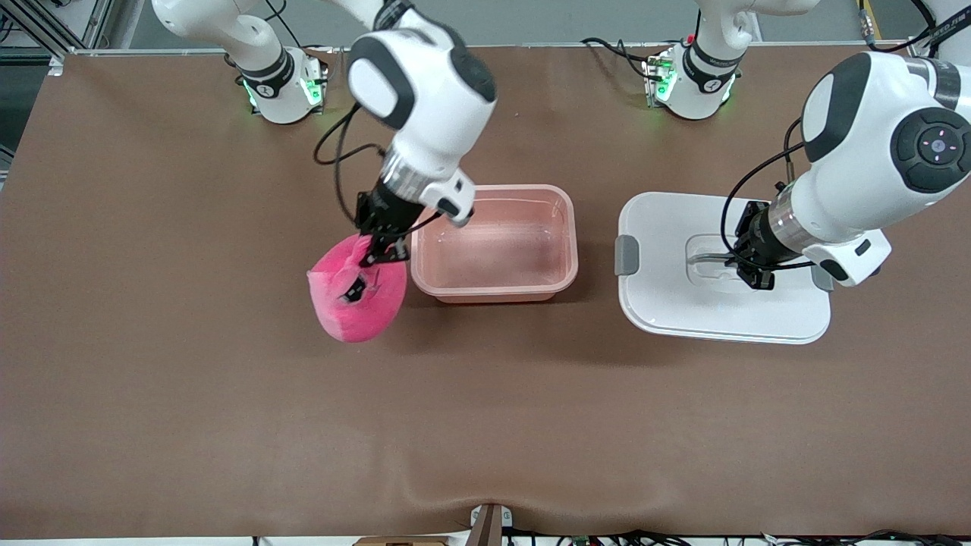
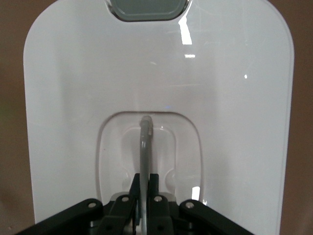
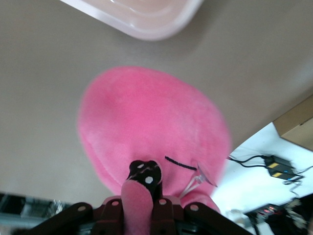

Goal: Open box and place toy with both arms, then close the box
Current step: 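Carry the pink toy over the open box with the right gripper and release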

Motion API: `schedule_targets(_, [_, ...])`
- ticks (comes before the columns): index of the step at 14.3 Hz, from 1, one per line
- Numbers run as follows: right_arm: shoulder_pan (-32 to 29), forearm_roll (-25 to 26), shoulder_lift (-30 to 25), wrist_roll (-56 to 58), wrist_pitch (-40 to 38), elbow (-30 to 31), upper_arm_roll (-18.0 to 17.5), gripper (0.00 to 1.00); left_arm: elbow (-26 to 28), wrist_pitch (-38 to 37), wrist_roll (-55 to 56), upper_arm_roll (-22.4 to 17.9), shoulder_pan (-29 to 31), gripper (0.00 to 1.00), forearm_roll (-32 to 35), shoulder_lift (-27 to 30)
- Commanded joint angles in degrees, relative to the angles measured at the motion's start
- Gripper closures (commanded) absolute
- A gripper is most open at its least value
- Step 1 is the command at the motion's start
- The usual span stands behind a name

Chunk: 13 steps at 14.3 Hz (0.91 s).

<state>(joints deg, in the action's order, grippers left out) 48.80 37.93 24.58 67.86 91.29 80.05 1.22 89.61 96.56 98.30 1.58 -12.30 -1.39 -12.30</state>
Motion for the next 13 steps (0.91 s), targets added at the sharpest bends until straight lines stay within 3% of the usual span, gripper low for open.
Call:
schedule_targets(1, [4.89, 4.16, -0.59, 1.3, -1.82, 0.63, 0.54, 1.0, 2.59, 0.2, -1.62, 0.62, 0.87, 1.0, 0.07, 2.37])
schedule_targets(13, [14.21, 3.99, 3.72, 0.43, -5.15, 1.43, 0.54, 1.0, 2.85, 0.21, -1.62, 0.7, 0.96, 1.0, -0.02, 2.37])
